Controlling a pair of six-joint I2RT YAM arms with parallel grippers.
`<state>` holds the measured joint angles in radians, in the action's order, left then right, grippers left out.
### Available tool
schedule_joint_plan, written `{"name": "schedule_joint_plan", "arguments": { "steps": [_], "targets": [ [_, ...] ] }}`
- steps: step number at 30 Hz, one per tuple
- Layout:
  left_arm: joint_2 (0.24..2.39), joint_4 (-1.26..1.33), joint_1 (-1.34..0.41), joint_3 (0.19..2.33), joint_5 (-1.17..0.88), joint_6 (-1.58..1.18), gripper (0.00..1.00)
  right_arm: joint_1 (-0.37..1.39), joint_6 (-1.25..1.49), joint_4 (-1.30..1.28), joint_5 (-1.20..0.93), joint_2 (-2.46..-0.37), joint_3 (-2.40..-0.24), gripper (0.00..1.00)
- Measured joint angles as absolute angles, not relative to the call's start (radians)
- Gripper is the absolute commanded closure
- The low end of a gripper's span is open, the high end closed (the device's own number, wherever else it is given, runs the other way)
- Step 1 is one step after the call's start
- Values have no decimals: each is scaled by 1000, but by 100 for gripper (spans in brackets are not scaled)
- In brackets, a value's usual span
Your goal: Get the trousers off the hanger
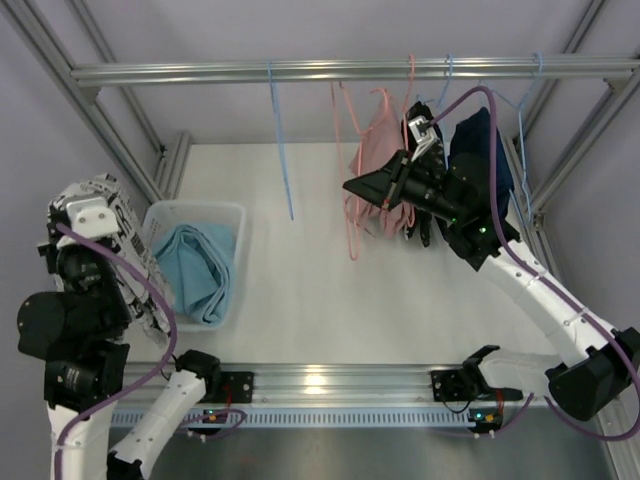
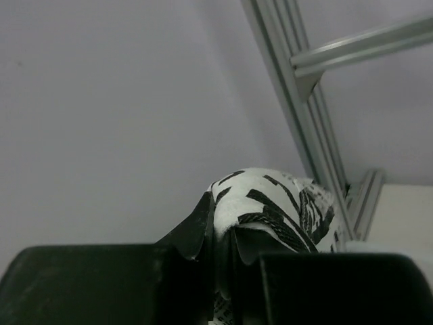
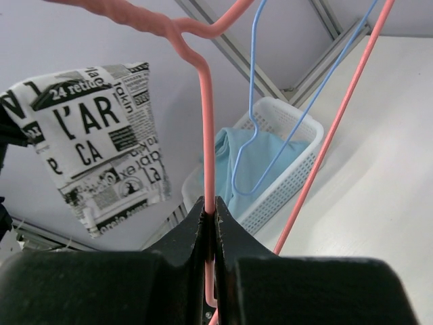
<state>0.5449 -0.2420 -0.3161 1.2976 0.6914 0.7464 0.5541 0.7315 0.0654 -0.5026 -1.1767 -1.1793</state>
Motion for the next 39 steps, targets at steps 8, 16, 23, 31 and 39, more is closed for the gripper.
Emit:
{"name": "schedule_joint_plan", "arguments": {
  "steps": [8,16,23,31,39],
  "targets": [
    [489,-426,-209,1159,807,707,100,555,728,64,-503,-1193,-1180,100],
    [467,-514,-92,1154,831,648,100,555,728,64,-503,-1206,-1180,100],
    [471,-557,-59,1221,830,592,100,556,744,72,-511,-1226,-1180,100],
    [673,-630,-57,1145,779,364,100,556,760,75,-519,-1238,-1179,100],
    [1036,-627,-56,1129,473,143,96,556,763,74,-520,-1238,-1179,100]
  ]
}}
